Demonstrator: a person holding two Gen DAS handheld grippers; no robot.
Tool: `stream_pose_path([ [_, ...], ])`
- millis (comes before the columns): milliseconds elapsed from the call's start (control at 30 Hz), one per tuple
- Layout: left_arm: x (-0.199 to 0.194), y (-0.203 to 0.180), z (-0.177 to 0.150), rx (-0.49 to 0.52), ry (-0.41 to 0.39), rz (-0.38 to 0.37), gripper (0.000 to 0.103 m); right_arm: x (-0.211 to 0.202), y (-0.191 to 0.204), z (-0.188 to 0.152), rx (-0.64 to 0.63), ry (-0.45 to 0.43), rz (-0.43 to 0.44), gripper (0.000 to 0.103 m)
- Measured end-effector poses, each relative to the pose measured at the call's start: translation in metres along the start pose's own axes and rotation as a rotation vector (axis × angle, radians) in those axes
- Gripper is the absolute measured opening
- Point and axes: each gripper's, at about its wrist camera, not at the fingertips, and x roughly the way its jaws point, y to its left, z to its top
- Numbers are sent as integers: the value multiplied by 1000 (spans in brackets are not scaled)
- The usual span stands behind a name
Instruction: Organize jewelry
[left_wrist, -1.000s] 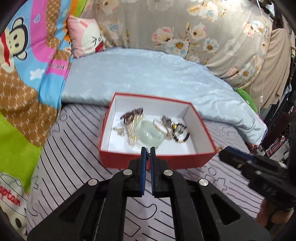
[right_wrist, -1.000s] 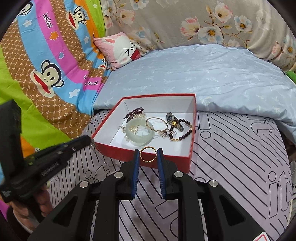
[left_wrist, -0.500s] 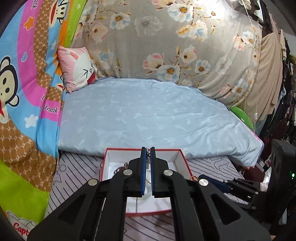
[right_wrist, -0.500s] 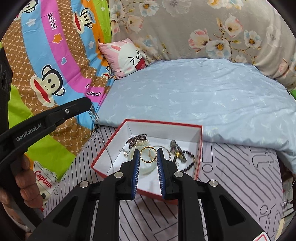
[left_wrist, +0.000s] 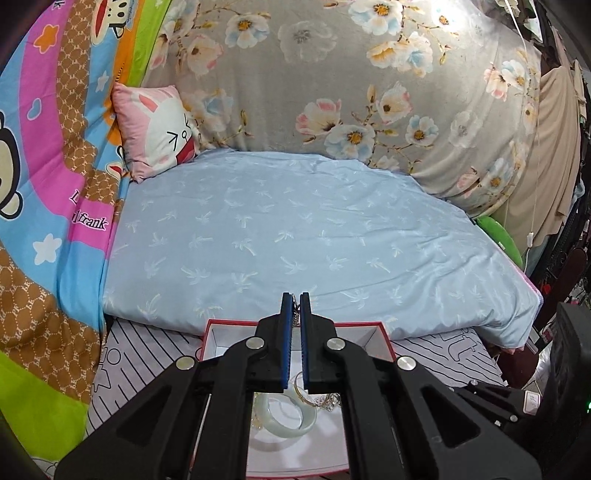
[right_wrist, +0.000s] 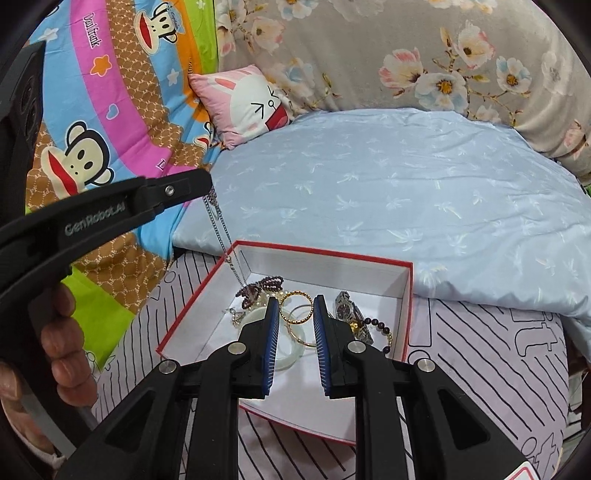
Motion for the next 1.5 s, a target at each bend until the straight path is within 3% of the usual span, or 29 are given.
stream_pose_path([
  [500, 54, 3, -24, 1, 90, 27, 3, 41, -19, -17, 37, 71, -21, 17],
  [1300, 80, 12, -70, -3, 182, 41, 5, 65, -21, -23, 31, 85, -71, 20],
  [1367, 80, 14, -71, -6, 184, 50, 9, 65, -20, -22, 27, 83, -72, 23],
  [1433, 78, 15, -73, -10, 176, 71, 29, 63, -20, -22, 27, 75, -81, 30],
  [1500, 75, 16, -73, -8, 160, 81, 38, 60, -20, -21, 29, 64, -90, 36],
])
